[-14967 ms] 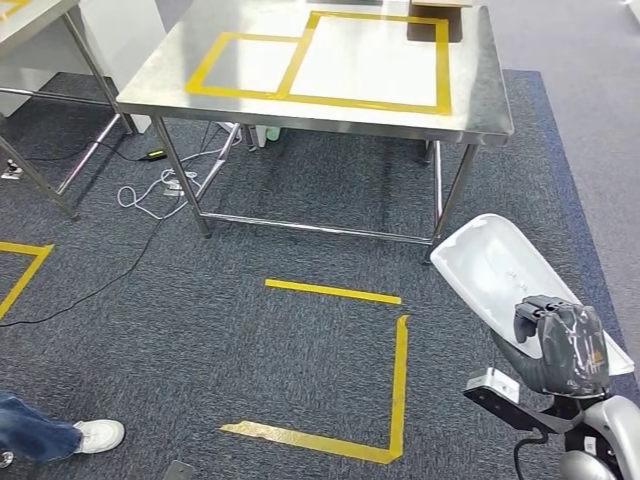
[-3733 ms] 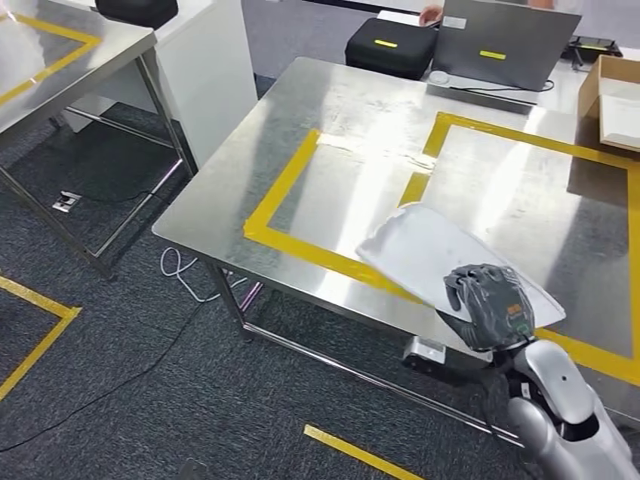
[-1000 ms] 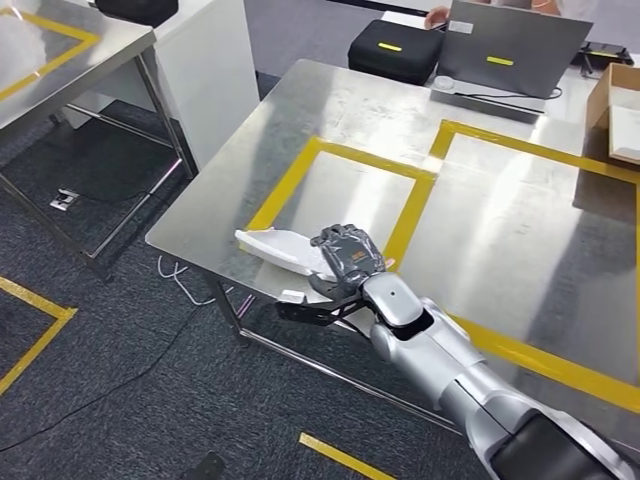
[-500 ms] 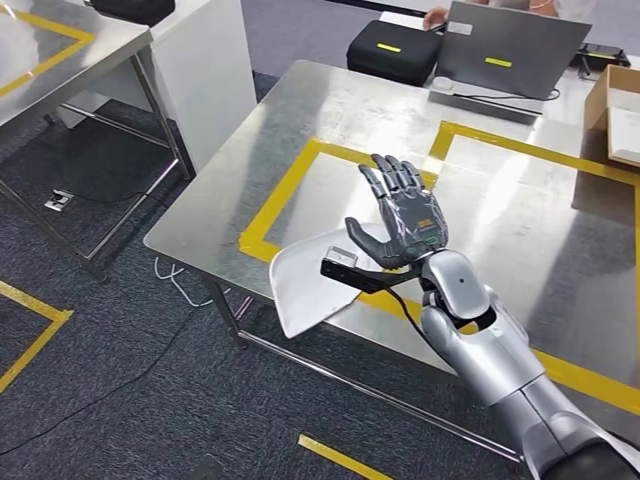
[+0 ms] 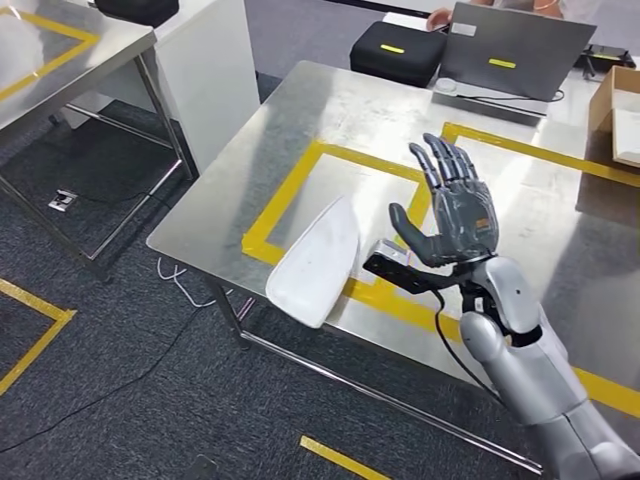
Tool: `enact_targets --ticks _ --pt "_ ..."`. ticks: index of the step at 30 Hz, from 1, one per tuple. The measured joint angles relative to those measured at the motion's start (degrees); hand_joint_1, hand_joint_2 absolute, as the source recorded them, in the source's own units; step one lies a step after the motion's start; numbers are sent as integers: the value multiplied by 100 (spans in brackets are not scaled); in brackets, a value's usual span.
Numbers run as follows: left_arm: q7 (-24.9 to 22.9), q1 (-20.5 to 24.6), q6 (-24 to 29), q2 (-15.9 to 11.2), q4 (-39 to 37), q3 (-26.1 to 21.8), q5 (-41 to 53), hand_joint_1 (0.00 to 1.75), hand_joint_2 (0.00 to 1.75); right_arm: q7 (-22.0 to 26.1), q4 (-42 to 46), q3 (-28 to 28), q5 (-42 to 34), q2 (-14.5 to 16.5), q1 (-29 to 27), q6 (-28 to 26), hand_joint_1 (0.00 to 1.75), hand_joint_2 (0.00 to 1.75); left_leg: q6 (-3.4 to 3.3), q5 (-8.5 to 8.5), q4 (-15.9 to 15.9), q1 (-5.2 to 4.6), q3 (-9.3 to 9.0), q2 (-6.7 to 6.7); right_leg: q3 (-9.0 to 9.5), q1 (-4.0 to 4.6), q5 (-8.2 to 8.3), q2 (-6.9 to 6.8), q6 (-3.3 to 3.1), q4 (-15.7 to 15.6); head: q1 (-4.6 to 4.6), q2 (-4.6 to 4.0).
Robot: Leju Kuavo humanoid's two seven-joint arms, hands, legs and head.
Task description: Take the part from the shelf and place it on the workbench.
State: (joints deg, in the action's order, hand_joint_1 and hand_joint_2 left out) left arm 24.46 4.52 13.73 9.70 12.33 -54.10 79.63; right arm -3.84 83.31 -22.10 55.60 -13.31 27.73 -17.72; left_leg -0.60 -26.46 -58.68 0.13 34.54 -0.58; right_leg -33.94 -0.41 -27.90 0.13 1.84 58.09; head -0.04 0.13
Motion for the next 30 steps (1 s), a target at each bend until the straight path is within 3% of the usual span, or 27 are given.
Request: enact_targets --ticks 3,6,8,9,10,12,14,17,18,19,21,23,24,25,27,28,30 --pt "42 -34 46 11 1 -82 -111 0 0 121 449 396 -292 -281 -474 -105 0 0 76 -134 -152 13 53 7 40 -21 21 -22 -92 -28 -19 0" --pt "86 -54 75 16 0 -168 -202 0 0 359 926 979 -854 -550 -1155 -233 0 0 126 -643 -1126 28 443 22 88 -23 -2 -74 -157 -43 -51 0" --pt "108 -84 85 19 -1 -224 -253 0 0 557 1197 1448 -1330 -675 -1677 -216 0 0 117 -769 -1605 32 643 24 105 -13 -17 -89 -171 -42 -51 0" --pt "124 -96 92 20 0 -250 -277 0 0 662 1329 1690 -1529 -727 -1923 -196 0 0 98 -675 -1540 29 609 25 113 -8 -23 -88 -172 -42 -51 0" --pt "142 -102 99 19 1 -277 -304 0 0 759 1449 1919 -1679 -770 -2151 -180 0 0 68 -497 -1261 23 475 24 126 -4 -29 -84 -166 -42 -50 0" --pt "169 -103 118 16 2 -332 -351 0 0 933 1688 2354 -1915 -817 -2575 -168 0 0 -14 -172 -484 -4 103 21 144 8 -48 -75 -140 -38 -48 0" --pt "178 -100 141 16 2 -375 -390 0 0 1061 1914 2760 -2145 -836 -2986 -139 0 0 -61 -97 -50 -37 -103 18 138 9 -59 -71 -84 -36 -45 0" --pt "181 -122 163 22 2 -442 -414 0 0 1185 2220 3326 -2387 -863 -3445 -47 0 0 -104 -98 54 -55 -142 20 126 -17 -76 -66 20 -38 -42 0" --pt "181 -125 166 25 2 -460 -417 0 0 1208 2301 3489 -2419 -868 -3528 -21 0 0 -135 -77 88 -47 -156 26 82 -23 -151 -56 45 50 -38 0" --pt "181 -119 169 27 2 -470 -422 0 0 1222 2361 3621 -2433 -871 -3590 -3 0 0 -164 -57 119 -35 -169 35 -11 -27 -279 -45 64 245 -29 0" --pt "183 -103 170 39 2 -483 -425 0 0 1244 2444 3839 -2446 -875 -3729 22 0 0 -194 -44 132 -28 -171 44 -335 -35 -645 -31 98 950 -17 0" --pt "185 -107 170 54 1 -494 -436 0 0 1323 2537 4098 -2511 -863 -3938 103 0 0 -201 -47 129 -30 -171 44 -581 -43 -818 -30 138 1494 -16 0" --pt "186 -114 170 59 1 -503 -451 0 0 1393 2601 4274 -2573 -846 -4056 191 0 0 -200 -49 126 -28 -172 41 -567 -52 -749 -31 157 1471 -14 0" --pt "186 -123 172 65 1 -515 -470 0 0 1482 2675 4474 -2650 -813 -4169 315 0 0 -194 -54 120 -22 -175 37 -440 -67 -585 -34 174 1217 -14 0" --pt "186 -135 181 73 2 -547 -507 0 0 1721 2831 4929 -2841 -667 -4332 674 0 0 -152 -81 83 -23 -174 28 -34 -93 -257 -36 200 419 -9 0" --pt "187 -137 188 78 2 -569 -523 0 0 1858 2906 5167 -2955 -551 -4382 904 0 0 -119 -97 60 -33 -170 25 126 -98 -176 -27 182 128 -12 0" --pt "195 -141 205 86 2 -612 -554 0 0 2125 3026 5687 -3204 -260 -4434 1423 0 0 -58 -110 35 -53 -165 22 233 -83 -176 1 113 -43 -16 0"
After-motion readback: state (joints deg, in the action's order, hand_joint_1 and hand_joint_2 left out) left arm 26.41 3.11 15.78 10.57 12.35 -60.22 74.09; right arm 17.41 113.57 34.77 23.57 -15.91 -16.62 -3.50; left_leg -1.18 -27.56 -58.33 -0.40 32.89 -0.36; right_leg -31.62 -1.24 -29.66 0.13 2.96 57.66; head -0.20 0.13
